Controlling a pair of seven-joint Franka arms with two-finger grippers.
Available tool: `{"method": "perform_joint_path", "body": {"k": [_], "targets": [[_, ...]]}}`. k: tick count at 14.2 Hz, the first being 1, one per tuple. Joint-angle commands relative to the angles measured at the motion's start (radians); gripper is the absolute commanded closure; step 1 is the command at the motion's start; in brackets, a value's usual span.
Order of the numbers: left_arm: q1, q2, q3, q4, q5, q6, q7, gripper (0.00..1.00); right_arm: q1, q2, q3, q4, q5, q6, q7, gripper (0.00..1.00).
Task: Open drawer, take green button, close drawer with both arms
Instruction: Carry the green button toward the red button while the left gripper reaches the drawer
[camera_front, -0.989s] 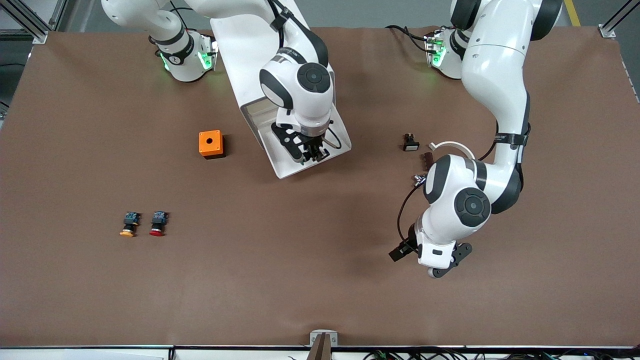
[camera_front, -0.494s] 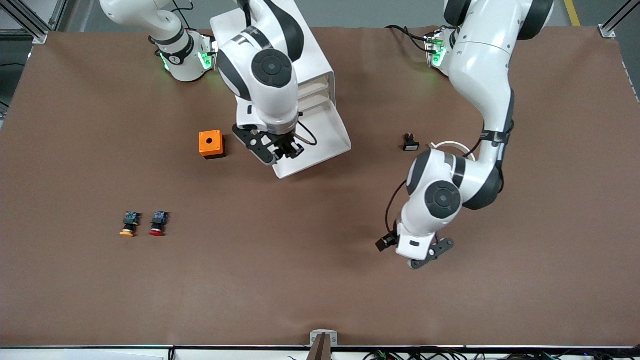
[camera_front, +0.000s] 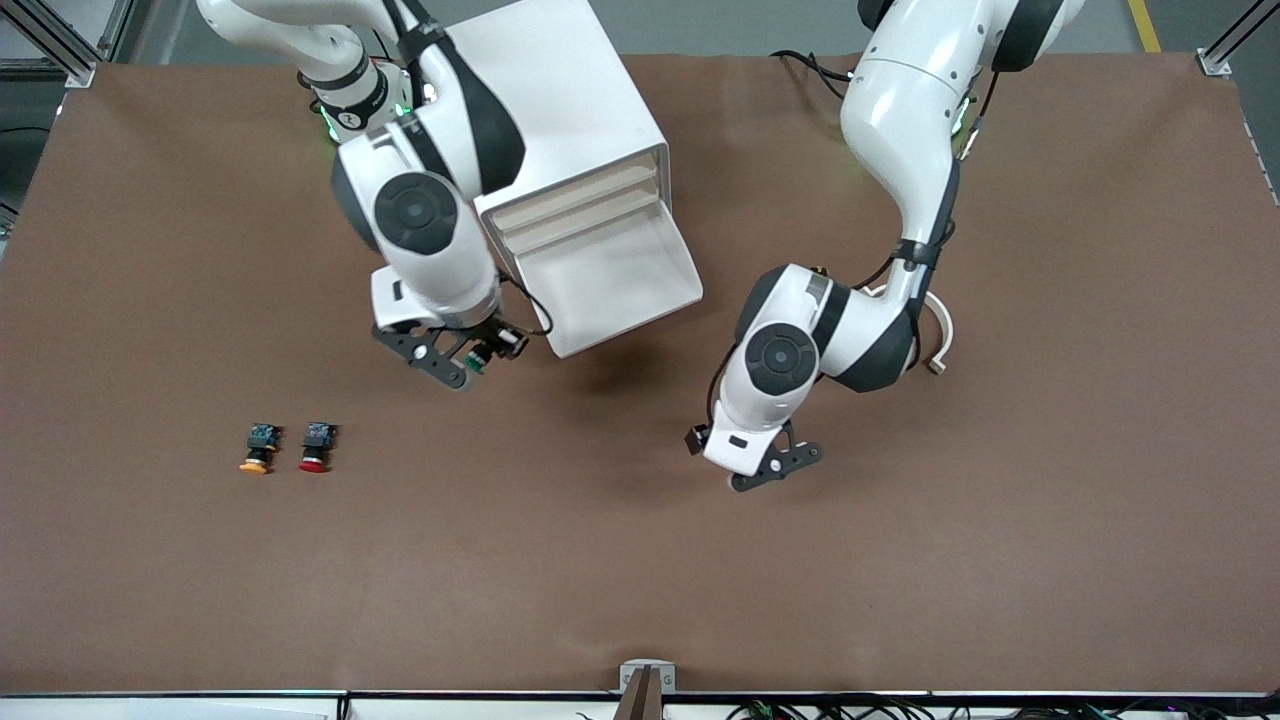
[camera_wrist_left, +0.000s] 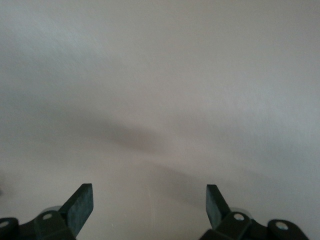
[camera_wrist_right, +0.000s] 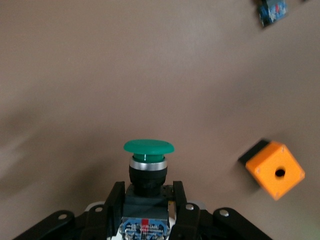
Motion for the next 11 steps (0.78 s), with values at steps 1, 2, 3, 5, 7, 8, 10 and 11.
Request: {"method": "perform_joint_path", "body": {"k": [1, 2, 3, 5, 7, 8, 10, 11], "targets": [[-0.056, 0.001, 0.003, -0.008, 0.022, -0.041, -0.055, 0.01, -0.061, -0.036, 0.014, -0.103, -0.002, 0.104, -0.114, 1.0], [-0.079, 0.003, 0.003, -0.008, 0.019, -0.053, -0.082, 0.01, -0.084, -0.033, 0.014, -0.126, -0.002, 0.137, -0.16, 1.0], [-0.104, 0.009, 0.003, -0.008, 0.019, -0.06, -0.098, 0.01, -0.114, -0.032, 0.014, -0.169, -0.006, 0.191, -0.215, 1.0], [-0.135, 0.018, 0.003, -0.008, 0.019, -0.06, -0.11, 0.01, -0.168, -0.03, 0.014, -0.244, -0.009, 0.31, -0.315, 1.0], [-0.164, 0.017, 0.002, -0.008, 0.014, -0.063, -0.113, 0.01, -0.199, -0.022, 0.012, -0.261, -0.015, 0.354, -0.369, 1.0], [-0.181, 0.017, -0.006, -0.008, 0.013, -0.069, -0.113, 0.01, -0.211, -0.015, 0.012, -0.263, -0.043, 0.358, -0.374, 1.0], [-0.187, 0.017, -0.036, -0.008, 0.011, -0.075, -0.115, 0.01, -0.251, 0.005, 0.014, -0.272, -0.092, 0.406, -0.394, 1.0], [-0.187, 0.015, -0.052, -0.008, 0.011, -0.075, -0.115, 0.01, -0.262, 0.017, 0.014, -0.275, -0.094, 0.43, -0.435, 1.0]]}}
